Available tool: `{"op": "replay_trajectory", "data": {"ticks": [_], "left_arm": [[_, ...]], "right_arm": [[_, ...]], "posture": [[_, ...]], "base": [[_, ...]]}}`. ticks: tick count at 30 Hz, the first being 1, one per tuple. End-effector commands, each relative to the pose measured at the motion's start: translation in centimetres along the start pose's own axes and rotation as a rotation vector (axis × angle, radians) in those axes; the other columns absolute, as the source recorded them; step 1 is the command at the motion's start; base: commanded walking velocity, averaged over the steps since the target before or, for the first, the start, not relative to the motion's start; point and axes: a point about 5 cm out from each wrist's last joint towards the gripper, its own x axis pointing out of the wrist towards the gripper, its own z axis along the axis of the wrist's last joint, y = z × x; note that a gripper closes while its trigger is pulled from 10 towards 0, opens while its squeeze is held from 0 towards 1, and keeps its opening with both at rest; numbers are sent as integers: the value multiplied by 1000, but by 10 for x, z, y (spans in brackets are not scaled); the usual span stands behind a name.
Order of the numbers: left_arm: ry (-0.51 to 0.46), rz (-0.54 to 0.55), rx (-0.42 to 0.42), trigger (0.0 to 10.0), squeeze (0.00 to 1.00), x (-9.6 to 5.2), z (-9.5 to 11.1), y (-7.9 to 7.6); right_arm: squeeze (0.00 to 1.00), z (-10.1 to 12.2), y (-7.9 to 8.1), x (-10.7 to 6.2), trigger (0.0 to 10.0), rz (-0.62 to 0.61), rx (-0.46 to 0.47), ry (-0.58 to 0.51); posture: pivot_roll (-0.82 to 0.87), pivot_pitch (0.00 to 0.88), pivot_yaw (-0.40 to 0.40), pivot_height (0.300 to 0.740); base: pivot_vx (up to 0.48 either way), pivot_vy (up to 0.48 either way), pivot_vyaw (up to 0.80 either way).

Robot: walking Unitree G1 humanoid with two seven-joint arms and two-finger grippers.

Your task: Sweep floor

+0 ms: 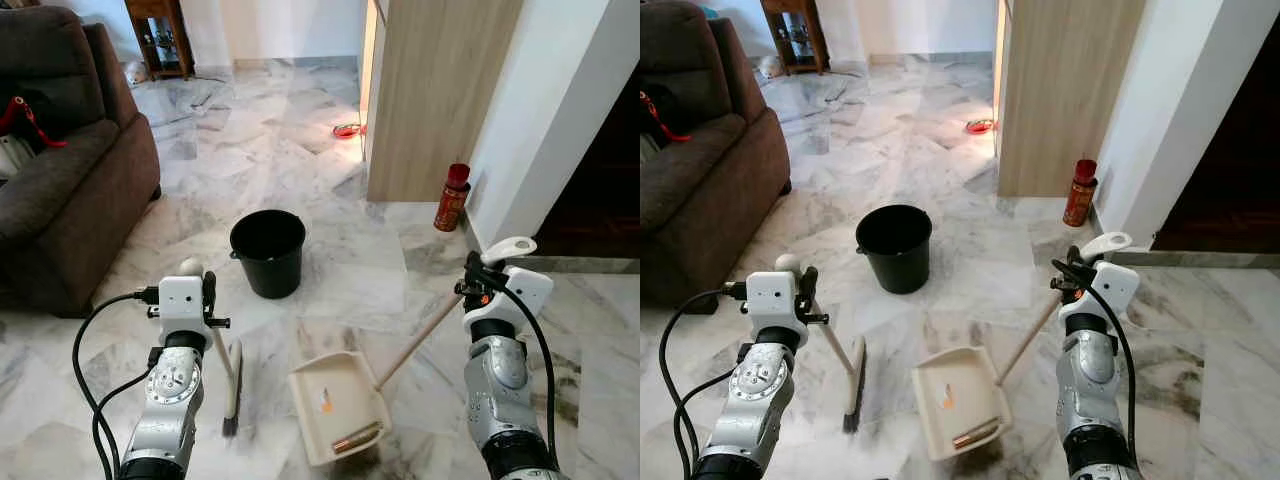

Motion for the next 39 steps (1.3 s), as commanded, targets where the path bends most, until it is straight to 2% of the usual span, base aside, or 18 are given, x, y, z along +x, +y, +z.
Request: {"op": "replay_trajectory", "data": {"ticks": [1,3,8,10,19,26,39], "left_arm": [[-66,-4,16,10000,0,3,13,-1],[-67,-5,15,10000,0,4,14,-1],[-74,-14,26,10000,0,4,15,-3],[-75,-17,28,10000,0,4,15,-4],[-82,-27,40,10000,0,4,17,-6],[-84,-33,52,10000,0,4,18,-6],[-82,-26,56,10000,0,4,17,-5]], "right_arm": [[0,29,13,15,10000,43,25,-115],[0,32,15,17,10000,48,30,-128],[0,59,27,27,10000,70,110,-218],[0,76,35,32,10000,89,125,-277],[0,110,48,38,10000,112,206,-378],[0,113,49,36,10000,112,217,-385],[0,110,51,35,10000,122,221,-360]], "posture": [[83,16,28,740],[83,16,28,740],[84,18,29,740],[85,21,31,740],[87,32,35,740],[90,40,38,740],[95,42,38,740]], "base": [[0,0,0],[0,0,0],[0,0,0],[0,0,0],[0,0,0],[0,0,0],[310,0,113]]}}
